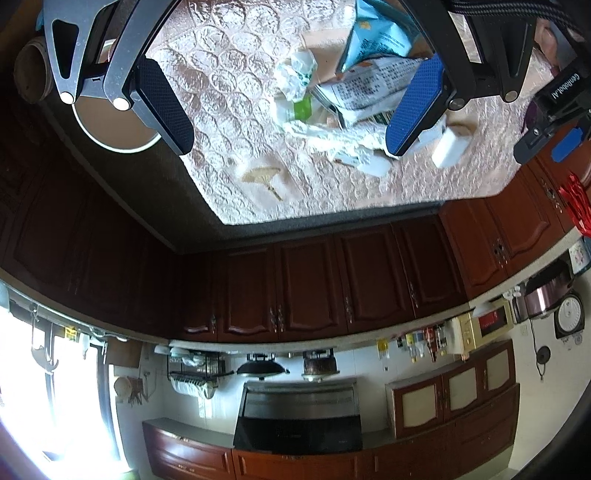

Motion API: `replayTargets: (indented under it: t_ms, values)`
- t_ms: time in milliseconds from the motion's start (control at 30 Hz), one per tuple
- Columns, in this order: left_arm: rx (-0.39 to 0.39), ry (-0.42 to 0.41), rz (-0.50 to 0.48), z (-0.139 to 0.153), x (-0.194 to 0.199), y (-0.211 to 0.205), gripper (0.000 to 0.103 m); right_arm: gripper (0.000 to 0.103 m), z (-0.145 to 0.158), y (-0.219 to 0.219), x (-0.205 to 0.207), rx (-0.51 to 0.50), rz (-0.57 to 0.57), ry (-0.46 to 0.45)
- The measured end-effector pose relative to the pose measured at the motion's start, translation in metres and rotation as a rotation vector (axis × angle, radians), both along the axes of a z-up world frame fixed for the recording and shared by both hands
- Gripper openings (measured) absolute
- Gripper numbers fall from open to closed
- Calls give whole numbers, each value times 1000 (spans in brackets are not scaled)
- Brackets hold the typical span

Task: Collect trash
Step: 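Grasp the brown paper wad with the left tool while the right tool grasps a plastic bag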

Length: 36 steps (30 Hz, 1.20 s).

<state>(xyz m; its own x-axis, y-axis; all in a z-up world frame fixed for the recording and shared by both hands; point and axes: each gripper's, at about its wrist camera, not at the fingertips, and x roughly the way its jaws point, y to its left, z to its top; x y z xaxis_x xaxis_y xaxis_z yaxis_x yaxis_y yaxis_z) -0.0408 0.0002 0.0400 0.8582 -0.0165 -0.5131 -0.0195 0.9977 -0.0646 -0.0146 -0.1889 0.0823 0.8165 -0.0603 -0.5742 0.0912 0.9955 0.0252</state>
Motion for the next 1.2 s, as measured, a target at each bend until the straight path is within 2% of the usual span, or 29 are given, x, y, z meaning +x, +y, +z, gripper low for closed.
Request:
replayTargets:
  t_ms: [267,367,467,567,700,800,900,1000,1100,1133,1200]
  values:
    - [-12,145,-71,-34,19,6,103,103,-35,-6,16,35,58,107]
    - [-32,196,-110,-47,27,1,103,103,-50,-5,23,80,105,154]
    - [-21,226,-144,-55,35,-7,103,103,-64,-6,29,160,138,194]
    - [-33,251,-172,-60,43,-11,103,97,-76,-14,31,194,146,231]
    - [-60,297,-209,-69,59,-16,102,82,-93,-28,34,210,164,303]
    - [-47,319,-222,-75,68,-23,97,80,-111,-35,38,219,168,360]
    - [-52,366,-238,-84,79,-28,85,79,-130,-37,51,270,195,408]
    - [-69,397,-266,-89,85,-33,73,63,-145,-32,65,253,211,449]
    - [-60,421,-299,-95,88,-42,56,44,-158,-30,79,304,228,459]
    - [-58,427,-311,-97,89,-43,46,37,-162,-31,83,317,233,457]
    - [-53,444,-334,-100,90,-47,32,28,-161,-30,83,328,239,437]
